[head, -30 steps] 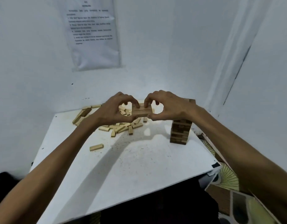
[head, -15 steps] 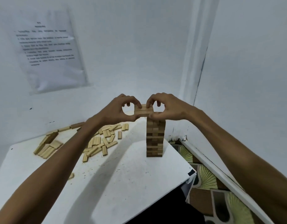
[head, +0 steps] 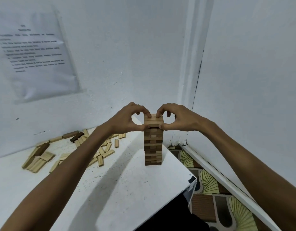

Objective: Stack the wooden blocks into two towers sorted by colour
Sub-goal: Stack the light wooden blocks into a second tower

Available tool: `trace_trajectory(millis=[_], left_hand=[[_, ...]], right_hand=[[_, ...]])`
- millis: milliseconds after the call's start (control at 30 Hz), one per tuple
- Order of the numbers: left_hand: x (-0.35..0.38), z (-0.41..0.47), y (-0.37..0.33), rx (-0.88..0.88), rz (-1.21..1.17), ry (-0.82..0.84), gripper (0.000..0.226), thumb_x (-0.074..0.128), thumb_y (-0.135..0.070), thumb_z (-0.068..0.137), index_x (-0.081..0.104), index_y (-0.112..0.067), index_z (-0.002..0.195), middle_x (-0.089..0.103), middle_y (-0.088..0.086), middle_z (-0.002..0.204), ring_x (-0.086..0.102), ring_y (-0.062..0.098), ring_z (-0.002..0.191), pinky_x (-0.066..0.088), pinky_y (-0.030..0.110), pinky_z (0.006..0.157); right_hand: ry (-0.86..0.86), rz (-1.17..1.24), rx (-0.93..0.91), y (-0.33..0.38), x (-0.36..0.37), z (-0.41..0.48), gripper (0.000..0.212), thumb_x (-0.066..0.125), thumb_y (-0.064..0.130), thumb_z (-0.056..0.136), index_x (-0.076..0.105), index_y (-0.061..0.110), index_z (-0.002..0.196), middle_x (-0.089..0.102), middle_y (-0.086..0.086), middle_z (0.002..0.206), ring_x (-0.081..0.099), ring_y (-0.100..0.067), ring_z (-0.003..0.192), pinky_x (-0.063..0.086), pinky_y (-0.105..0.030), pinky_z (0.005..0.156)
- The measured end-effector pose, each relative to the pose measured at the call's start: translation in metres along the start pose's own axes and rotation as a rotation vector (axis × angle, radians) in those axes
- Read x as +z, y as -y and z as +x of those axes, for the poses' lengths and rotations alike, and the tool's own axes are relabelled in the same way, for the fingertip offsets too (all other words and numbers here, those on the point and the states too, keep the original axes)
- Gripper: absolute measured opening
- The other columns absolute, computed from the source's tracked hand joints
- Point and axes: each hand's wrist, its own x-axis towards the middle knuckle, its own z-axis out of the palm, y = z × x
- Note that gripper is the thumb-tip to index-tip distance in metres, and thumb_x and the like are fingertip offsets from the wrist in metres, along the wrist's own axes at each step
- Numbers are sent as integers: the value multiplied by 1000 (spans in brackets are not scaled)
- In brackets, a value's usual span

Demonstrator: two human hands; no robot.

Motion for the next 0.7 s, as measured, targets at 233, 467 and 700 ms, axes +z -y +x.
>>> trace_trajectory(millis=[233,467,700], left_hand=[[1,-1,-1,-16,-8,6,52,67,-62,73,65,-38,119,63,-23,119,49,3,110,39,22,87],[4,-2,0,-35,-19,21,53,67,-64,72,65,-39,119,62,-23,121,49,1,111,39,22,87],[7,-3,3,-43,-46,9,53,67,-65,74,66,-38,120,62,-26,121,52,5,111,41,25,88]], right_hand=[[0,-9,4,0,3,1,44,70,52,77,60,39,117,60,17,118,53,-10,104,39,-21,75],[18,-29,13,-3,5,0,46,70,54,76,60,38,118,58,17,117,52,-10,104,39,-21,76],[26,-11,33,-3,6,-1,42,70,54,77,57,42,115,59,15,119,55,-10,104,41,-22,76]])
